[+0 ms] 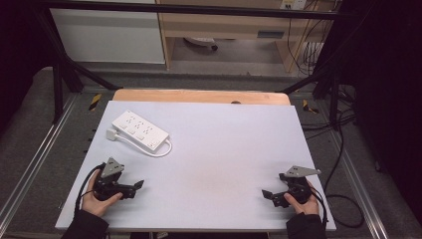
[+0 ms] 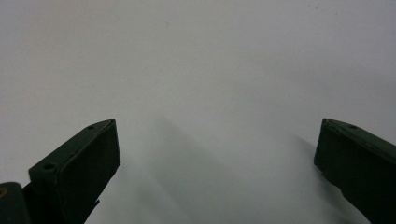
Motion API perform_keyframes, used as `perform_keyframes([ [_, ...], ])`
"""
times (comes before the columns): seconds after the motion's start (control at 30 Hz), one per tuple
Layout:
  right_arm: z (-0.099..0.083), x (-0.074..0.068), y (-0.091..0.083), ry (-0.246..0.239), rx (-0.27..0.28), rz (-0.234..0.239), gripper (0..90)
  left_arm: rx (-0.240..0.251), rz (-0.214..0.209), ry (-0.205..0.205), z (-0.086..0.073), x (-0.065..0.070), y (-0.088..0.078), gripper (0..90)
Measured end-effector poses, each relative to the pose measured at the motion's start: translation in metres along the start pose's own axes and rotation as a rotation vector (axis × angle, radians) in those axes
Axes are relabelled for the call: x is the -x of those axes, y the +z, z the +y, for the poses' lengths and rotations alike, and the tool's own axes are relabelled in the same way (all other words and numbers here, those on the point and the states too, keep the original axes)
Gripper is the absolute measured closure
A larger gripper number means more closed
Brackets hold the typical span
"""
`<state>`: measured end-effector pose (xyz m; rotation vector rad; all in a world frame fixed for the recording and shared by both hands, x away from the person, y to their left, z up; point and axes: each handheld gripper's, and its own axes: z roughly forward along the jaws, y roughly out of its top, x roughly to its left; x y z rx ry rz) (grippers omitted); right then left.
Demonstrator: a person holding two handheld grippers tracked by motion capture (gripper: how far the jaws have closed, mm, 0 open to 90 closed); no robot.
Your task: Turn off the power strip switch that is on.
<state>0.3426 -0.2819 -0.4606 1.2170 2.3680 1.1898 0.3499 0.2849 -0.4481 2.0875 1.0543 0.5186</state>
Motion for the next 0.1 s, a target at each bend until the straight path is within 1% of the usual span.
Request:
perform_keyframes([
  [0.1, 0.0001, 0.0001, 0.0001, -0.002, 0.0, 0.002, 0.9, 0.004, -0.005, -0.012, -0.0011, -0.001, 0.0003, 5.6],
])
